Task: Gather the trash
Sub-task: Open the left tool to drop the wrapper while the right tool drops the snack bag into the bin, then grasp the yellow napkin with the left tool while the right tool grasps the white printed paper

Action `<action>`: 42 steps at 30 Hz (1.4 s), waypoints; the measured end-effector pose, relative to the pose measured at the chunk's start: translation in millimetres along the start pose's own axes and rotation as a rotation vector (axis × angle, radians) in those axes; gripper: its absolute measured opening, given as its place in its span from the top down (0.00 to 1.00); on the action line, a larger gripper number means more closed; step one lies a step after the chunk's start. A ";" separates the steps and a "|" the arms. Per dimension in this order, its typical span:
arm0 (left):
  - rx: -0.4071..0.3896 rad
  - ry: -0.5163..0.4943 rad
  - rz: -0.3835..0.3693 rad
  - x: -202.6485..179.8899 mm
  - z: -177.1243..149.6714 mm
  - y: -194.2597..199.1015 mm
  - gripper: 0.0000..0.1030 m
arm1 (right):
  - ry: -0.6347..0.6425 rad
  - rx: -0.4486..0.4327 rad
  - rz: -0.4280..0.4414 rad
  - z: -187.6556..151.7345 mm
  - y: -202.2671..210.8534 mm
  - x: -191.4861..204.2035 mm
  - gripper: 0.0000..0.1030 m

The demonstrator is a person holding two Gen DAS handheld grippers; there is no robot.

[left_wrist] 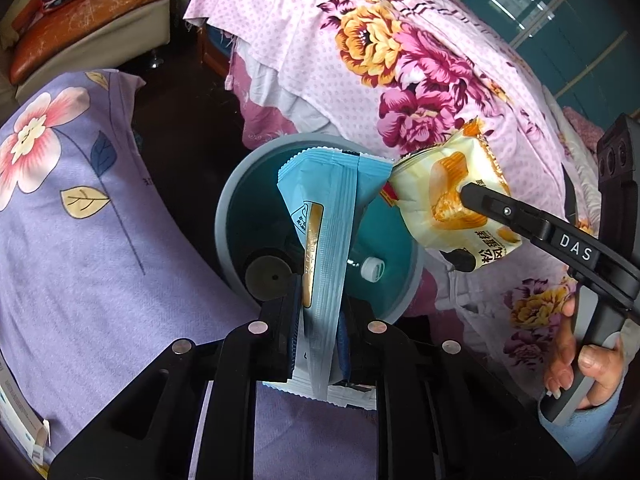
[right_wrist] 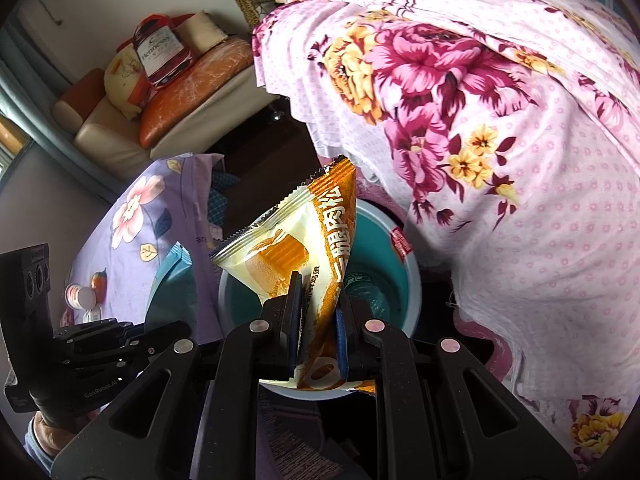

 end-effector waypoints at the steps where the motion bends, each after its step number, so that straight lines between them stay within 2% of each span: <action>1: -0.005 0.003 0.012 0.0 1.7 -1.2 0.70 | -0.001 0.000 -0.001 0.3 -0.5 -0.8 0.86; 2: -0.009 0.005 0.015 -0.1 3.4 -1.8 0.66 | -0.003 0.001 -0.003 1.0 -1.1 -1.7 0.86; 4: -0.016 0.008 0.017 0.1 5.1 -2.6 0.44 | -0.005 0.003 -0.006 1.1 -2.4 -3.6 0.86; 6: -0.027 0.014 0.032 1.6 5.7 -2.2 0.32 | -0.005 0.007 -0.009 1.0 -4.2 -4.6 0.86; 12: -0.038 0.044 0.034 9.6 3.6 1.9 0.16 | -0.003 0.017 -0.017 1.2 -7.3 -3.4 0.86; 16: -0.039 0.062 0.034 15.5 -1.7 6.1 0.15 | 0.005 0.024 -0.020 1.3 -10.6 1.0 0.85; 18: -0.037 0.071 0.032 18.4 -4.2 7.9 0.13 | 0.019 0.032 -0.019 1.4 -12.5 6.5 0.81; 19: -0.038 0.075 0.032 20.1 -5.7 9.2 0.12 | 0.023 0.036 -0.017 1.6 -14.1 9.7 0.76; 20: -0.040 0.079 0.032 21.8 -7.2 10.8 0.12 | 0.024 0.037 -0.016 1.9 -13.9 11.0 0.63; 22: -0.042 0.090 0.031 25.1 -10.1 14.2 0.11 | 0.035 0.027 -0.029 2.6 -12.7 16.1 0.46; 26: -0.052 0.102 0.022 30.4 -16.3 21.7 0.10 | 0.035 0.033 -0.035 1.7 -10.9 22.4 0.29; 37: -0.091 0.131 0.015 48.1 -44.7 50.3 0.10 | 0.054 0.053 -0.064 -12.4 1.1 41.4 0.28; 42: -0.127 0.156 0.006 58.5 -62.3 71.7 0.10 | 0.082 0.050 -0.064 -22.1 10.4 61.5 0.28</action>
Point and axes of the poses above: each gripper's, at about its wrist camera, not at the fingertips, and y roughly against the way its jaws point, x to its left, z to its top, the point moved 4 cm from there along -y, roughly the way its jaws point, and after that the axes turned 3 degrees about x, right-handed, at the moved point
